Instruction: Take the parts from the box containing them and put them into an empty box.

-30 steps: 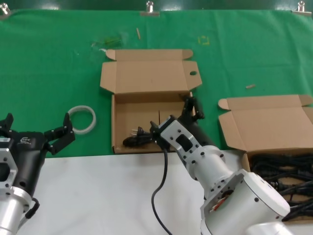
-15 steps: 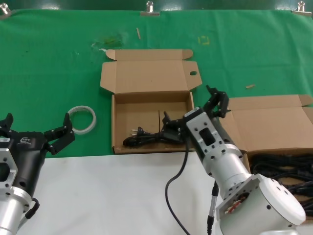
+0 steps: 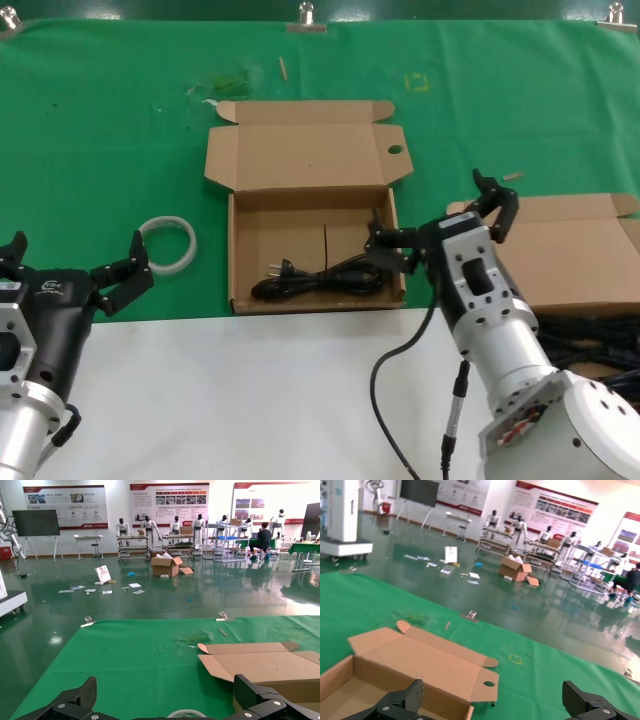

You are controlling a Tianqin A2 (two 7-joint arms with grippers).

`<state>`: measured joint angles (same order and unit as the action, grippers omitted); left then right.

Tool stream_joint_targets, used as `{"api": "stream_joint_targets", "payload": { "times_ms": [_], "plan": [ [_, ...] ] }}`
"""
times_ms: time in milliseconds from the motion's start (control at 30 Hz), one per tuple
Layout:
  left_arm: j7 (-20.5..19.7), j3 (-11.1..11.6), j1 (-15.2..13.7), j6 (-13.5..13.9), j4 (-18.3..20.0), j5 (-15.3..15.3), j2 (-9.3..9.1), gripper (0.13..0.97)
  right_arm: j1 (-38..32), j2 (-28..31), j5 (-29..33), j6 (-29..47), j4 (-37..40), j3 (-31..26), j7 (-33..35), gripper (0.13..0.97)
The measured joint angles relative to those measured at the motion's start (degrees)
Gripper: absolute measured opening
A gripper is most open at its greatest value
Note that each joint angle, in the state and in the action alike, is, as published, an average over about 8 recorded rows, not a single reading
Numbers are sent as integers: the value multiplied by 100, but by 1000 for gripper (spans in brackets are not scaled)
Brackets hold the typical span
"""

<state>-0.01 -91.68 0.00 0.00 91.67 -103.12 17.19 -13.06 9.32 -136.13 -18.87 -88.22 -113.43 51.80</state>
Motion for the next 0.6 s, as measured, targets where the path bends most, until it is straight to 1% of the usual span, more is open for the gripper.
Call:
{"api": "stream_joint_targets", "payload": {
  "times_ms": [167,600],
  "plan": [
    [0,0,0,0,0,-1,0,965,144,0,360,207,-38,238,-569,966],
    [0,0,0,0,0,0,0,965,520,0,1310,750,-137,866,-2058,966]
  ]
}}
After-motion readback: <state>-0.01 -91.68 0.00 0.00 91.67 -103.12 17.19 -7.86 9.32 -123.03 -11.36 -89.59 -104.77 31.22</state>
